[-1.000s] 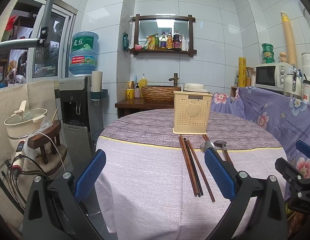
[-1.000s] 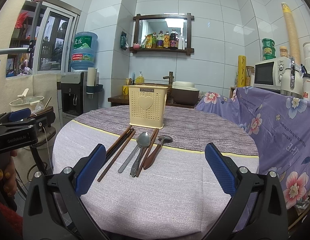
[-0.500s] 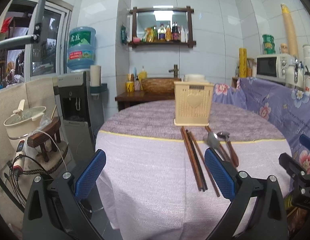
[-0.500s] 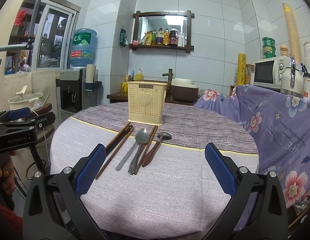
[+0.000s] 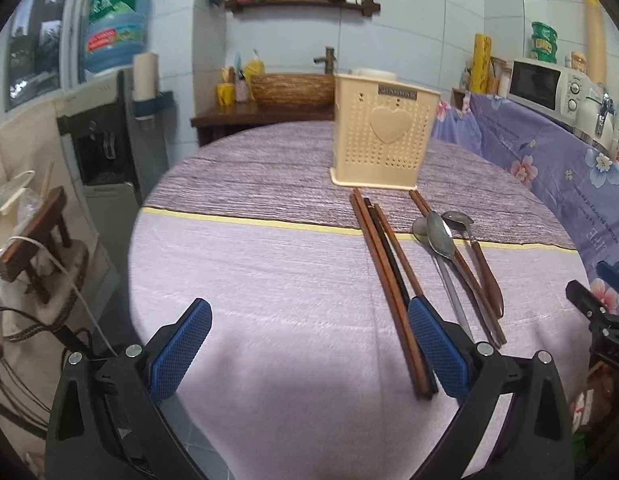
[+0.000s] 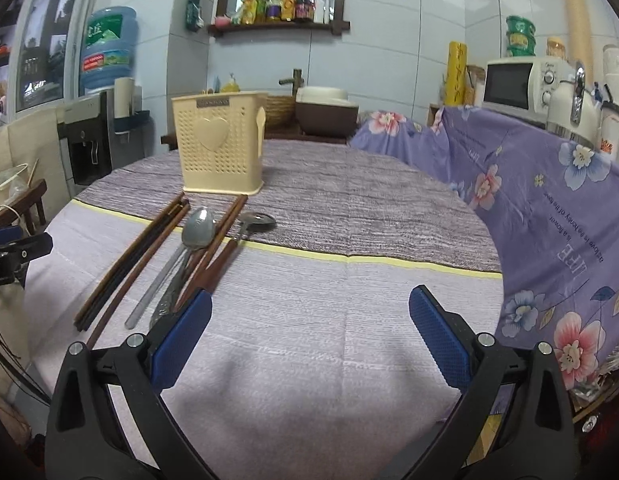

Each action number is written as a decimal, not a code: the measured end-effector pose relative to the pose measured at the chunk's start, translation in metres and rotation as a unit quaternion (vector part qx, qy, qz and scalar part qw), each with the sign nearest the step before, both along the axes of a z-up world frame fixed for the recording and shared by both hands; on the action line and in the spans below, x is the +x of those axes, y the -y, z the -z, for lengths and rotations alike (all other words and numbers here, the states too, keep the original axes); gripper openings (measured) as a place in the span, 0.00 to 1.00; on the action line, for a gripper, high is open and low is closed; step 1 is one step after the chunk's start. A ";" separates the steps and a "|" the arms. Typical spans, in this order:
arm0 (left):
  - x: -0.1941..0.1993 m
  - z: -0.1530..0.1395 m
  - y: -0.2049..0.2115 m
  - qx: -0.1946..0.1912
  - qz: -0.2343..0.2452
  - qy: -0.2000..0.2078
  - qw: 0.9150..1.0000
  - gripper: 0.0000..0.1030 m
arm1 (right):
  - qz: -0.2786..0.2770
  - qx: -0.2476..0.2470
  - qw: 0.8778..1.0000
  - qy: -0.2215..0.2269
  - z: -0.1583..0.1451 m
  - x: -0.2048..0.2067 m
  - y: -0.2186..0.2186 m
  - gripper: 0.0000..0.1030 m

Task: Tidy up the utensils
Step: 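Move the left tool to a brown chopstick while the right tool approaches a wooden-handled spoon, then close the left tool on the brown chopstick while the right tool closes on the spoon, then lift the chopstick upright with the left tool while the right tool lifts the spoon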

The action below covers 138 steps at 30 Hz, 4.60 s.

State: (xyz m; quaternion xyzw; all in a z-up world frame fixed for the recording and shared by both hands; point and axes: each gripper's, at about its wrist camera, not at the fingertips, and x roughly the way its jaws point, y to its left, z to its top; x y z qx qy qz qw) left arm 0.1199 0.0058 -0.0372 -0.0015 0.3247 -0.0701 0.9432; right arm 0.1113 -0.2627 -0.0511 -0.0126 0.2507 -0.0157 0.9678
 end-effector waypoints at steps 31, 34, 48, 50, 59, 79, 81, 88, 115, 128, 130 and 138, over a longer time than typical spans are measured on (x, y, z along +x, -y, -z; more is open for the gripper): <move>0.108 0.010 -0.012 0.034 0.016 -0.124 0.992 0.74 | -0.040 0.036 0.988 -0.146 -0.001 0.117 -0.023 0.95; 0.110 0.012 -0.003 0.041 0.031 -0.129 0.990 0.71 | -0.049 0.036 0.987 -0.147 -0.002 0.122 -0.031 0.95; 0.123 0.009 0.007 0.060 0.058 -0.124 0.989 0.61 | -0.040 0.067 0.974 -0.212 0.009 0.162 -0.036 0.62; 0.123 0.008 0.006 0.062 0.059 -0.123 0.989 0.61 | -0.040 0.069 0.973 -0.214 0.010 0.162 -0.037 0.62; 0.121 0.009 0.002 0.047 0.061 -0.124 0.989 0.61 | -0.127 0.072 0.974 -0.171 -0.008 0.144 -0.071 0.62; 0.116 0.007 0.001 0.051 0.074 -0.119 0.989 0.61 | -0.143 0.051 0.969 -0.197 0.015 0.174 -0.094 0.38; 0.117 0.006 0.004 0.055 0.078 -0.118 0.988 0.61 | -0.142 0.060 0.970 -0.190 0.011 0.170 -0.090 0.38; 0.121 0.006 0.021 0.086 0.107 -0.115 0.984 0.58 | -0.141 0.098 0.977 -0.128 -0.034 0.142 -0.072 0.38; 0.165 0.026 0.074 0.178 0.206 -0.171 0.947 0.15 | -0.143 0.110 0.980 -0.084 -0.066 0.105 -0.052 0.37; 0.156 -0.025 0.050 0.086 0.168 -0.114 0.975 0.08 | -0.145 0.116 0.979 -0.084 -0.066 0.102 -0.051 0.37; 0.146 -0.050 0.036 0.062 0.158 -0.086 0.982 0.08 | -0.147 0.116 0.979 -0.083 -0.067 0.102 -0.051 0.37; 0.102 -0.124 -0.006 0.007 0.127 0.006 0.992 0.08 | -0.159 0.123 0.977 -0.069 -0.075 0.097 -0.052 0.37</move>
